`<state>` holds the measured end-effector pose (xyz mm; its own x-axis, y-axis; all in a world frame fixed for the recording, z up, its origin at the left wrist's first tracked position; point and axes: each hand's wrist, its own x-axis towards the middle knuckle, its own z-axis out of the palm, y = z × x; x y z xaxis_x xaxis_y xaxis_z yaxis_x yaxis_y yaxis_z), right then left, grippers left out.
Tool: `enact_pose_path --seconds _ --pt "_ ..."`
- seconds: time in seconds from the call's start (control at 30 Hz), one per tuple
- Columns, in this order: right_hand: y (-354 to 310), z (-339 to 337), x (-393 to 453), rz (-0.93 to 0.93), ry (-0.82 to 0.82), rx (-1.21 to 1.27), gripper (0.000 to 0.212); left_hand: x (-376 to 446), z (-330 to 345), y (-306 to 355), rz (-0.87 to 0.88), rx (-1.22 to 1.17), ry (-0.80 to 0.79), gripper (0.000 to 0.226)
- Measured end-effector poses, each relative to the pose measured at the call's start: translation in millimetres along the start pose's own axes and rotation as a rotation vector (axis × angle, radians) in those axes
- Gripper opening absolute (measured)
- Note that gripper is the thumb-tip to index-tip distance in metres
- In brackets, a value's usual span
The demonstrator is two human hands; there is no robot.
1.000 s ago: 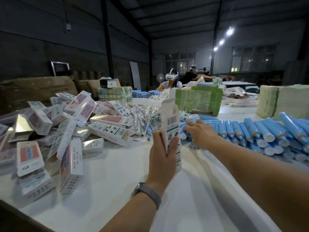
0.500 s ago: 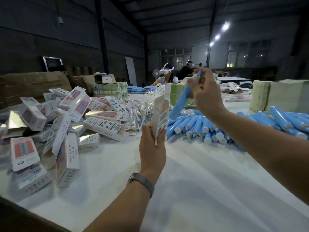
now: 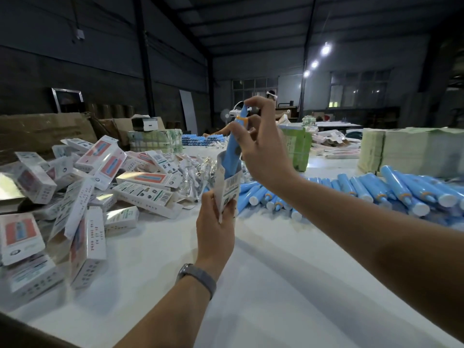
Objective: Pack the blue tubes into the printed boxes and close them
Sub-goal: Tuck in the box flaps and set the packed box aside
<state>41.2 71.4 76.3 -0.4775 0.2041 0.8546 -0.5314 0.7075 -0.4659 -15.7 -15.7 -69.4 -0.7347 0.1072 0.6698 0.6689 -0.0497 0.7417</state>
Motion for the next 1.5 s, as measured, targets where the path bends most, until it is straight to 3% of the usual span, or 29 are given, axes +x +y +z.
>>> enact_pose_path --seconds 0.43,0.6,0.73,0.87,0.97,1.03,1.1,1.17,1.23,1.33,1.43,1.5 --pt "9 -3 2 -0.05 0.045 -0.156 0.017 2 1 -2 -0.022 -0.023 0.034 0.024" --pt "12 9 -27 -0.233 -0.208 -0.382 0.017 1 0 0 0.033 -0.008 0.041 0.02" --pt "15 16 -37 -0.309 -0.12 -0.435 0.021 2 -2 3 0.046 -0.01 0.084 0.019" --pt "21 23 -29 -0.197 -0.109 -0.282 0.027 12 -12 -4 -0.003 -0.019 0.227 0.015" --pt "41 27 -17 0.036 -0.069 -0.254 0.022 25 -25 -13 -0.057 -0.03 0.378 0.014" --pt "61 31 -13 0.206 -0.189 -0.337 0.02 29 -31 -16 -0.123 -0.058 0.423 0.015" --pt "84 41 -17 0.349 -0.44 -0.487 0.026 29 -30 -17 -0.129 -0.044 0.411 0.016" --pt "102 54 -26 0.408 -0.696 -0.655 0.039 27 -27 -18 -0.085 -0.012 0.381 0.016" --pt "113 71 -33 0.398 -0.826 -0.767 0.049 28 -25 -19 -0.073 -0.005 0.364 0.015" --pt "118 95 -38 0.351 -0.879 -0.874 0.04 29 -25 -21 -0.093 -0.008 0.351 0.014" --pt "116 107 -40 0.282 -0.79 -0.921 0.019 28 -25 -19 -0.095 0.008 0.326 0.015" --pt "115 108 -41 0.307 -0.736 -0.841 0.021 27 -25 -19 -0.095 0.007 0.311 0.016"
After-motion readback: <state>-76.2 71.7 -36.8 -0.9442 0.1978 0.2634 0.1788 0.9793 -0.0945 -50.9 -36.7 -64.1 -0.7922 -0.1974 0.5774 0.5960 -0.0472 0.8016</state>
